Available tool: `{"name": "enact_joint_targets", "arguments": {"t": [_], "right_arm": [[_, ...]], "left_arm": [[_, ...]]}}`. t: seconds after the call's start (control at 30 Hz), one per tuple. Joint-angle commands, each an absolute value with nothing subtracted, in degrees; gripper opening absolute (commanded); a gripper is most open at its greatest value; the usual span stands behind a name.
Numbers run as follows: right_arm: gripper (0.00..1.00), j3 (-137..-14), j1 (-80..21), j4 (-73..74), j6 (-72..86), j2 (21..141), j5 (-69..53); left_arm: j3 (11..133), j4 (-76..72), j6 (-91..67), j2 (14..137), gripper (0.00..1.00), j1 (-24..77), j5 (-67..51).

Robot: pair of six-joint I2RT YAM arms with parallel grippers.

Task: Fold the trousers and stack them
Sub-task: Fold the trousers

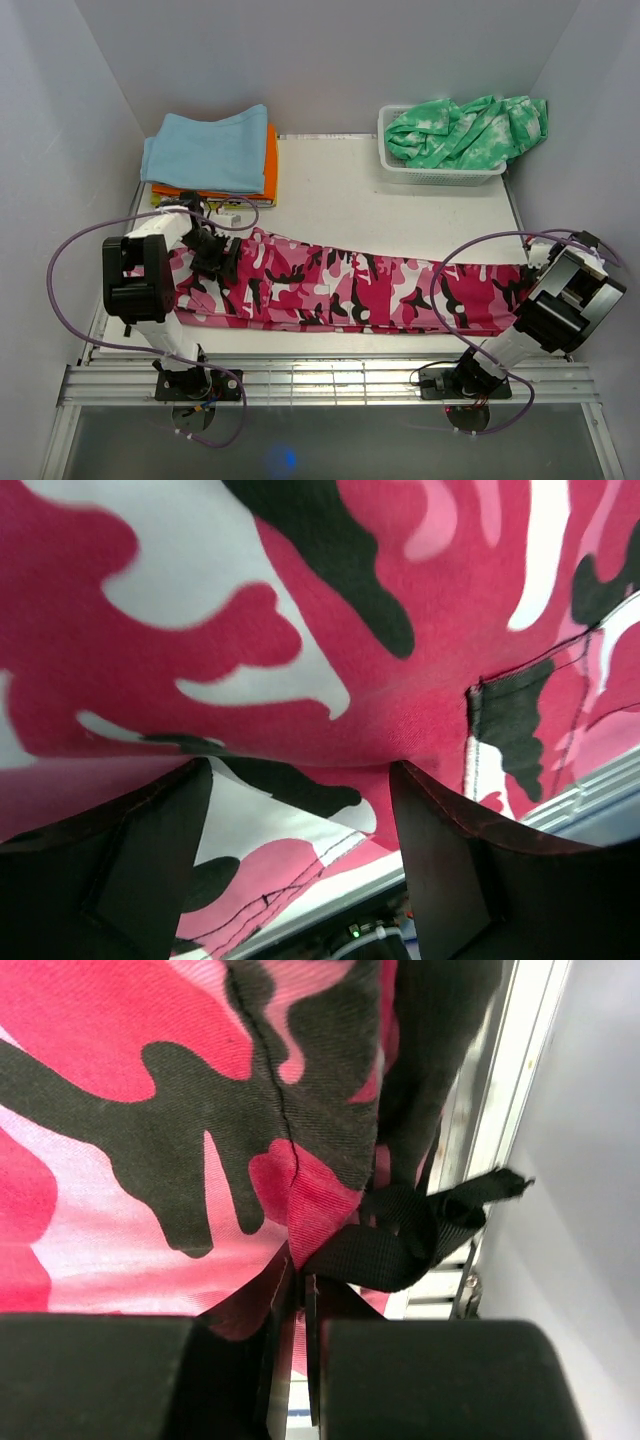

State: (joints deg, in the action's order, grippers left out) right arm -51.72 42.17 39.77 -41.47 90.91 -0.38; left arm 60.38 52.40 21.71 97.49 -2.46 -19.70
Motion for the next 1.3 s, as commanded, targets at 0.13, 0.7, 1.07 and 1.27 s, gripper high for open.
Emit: {"name": "enact_joint_targets", "arguments": {"t": [0.13,0.7,1.07,1.27], "right_arm": [[0.08,-57.39,39.11,37.88,-40.6,92.02,1.66],[0.9,-56.96,32.98,53.08,-62.92,72.18,-11.33],[0.88,-44.74,6.51,51.42,-58.01,67.49,-13.63],[0.73,-41.57,2.9,46.59,-56.95,73.47,-8.8]], "left_arm": [[76.01,59.49,23.01,97.65,0.86,-8.68,-25.21],[75.33,74.1,40.08,94.83,0.88,-45.78,-23.47],[68.3,64.0,33.23,96.07,0.82,-46.93,-21.1],[64.69,59.6,32.08,93.34,0.81,-46.93,-15.66]]}}
